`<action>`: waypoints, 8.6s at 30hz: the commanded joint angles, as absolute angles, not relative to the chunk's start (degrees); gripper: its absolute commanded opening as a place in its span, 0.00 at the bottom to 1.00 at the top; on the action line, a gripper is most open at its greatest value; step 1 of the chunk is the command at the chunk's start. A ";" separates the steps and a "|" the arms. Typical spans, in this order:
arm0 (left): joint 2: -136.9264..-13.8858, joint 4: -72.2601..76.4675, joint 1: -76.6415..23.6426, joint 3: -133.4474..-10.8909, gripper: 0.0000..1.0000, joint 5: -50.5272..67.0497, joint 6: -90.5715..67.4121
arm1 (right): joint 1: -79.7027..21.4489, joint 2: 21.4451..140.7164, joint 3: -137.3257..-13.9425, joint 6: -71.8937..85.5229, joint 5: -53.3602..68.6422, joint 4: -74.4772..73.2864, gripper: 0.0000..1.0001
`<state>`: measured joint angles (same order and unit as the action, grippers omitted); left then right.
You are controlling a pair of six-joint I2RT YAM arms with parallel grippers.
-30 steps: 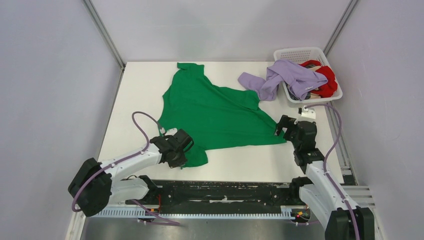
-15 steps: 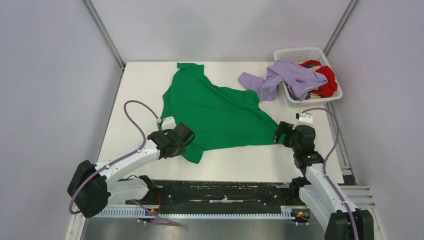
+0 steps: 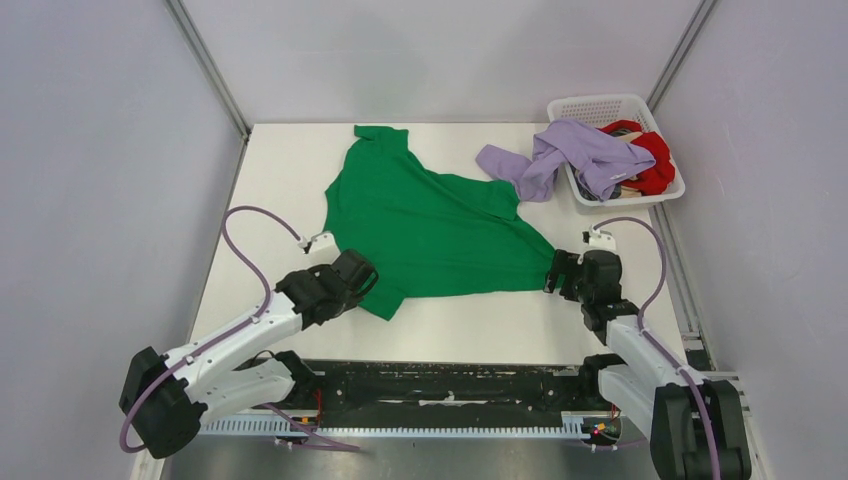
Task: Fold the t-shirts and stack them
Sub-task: Flatten out the tshirt
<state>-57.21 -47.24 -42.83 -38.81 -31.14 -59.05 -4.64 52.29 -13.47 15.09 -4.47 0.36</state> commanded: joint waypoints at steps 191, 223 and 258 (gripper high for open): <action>-127.11 0.26 -6.85 -95.66 0.78 2.75 -43.25 | -19.05 116.54 -67.28 6.85 -3.16 18.25 0.98; -134.19 -8.11 -7.73 -102.92 0.49 -3.97 -43.41 | -18.19 116.62 -65.92 6.82 -3.19 18.46 0.98; -140.19 -6.76 -7.73 -110.35 0.03 -1.92 -45.88 | -17.19 117.12 -65.93 7.12 -2.90 18.37 0.98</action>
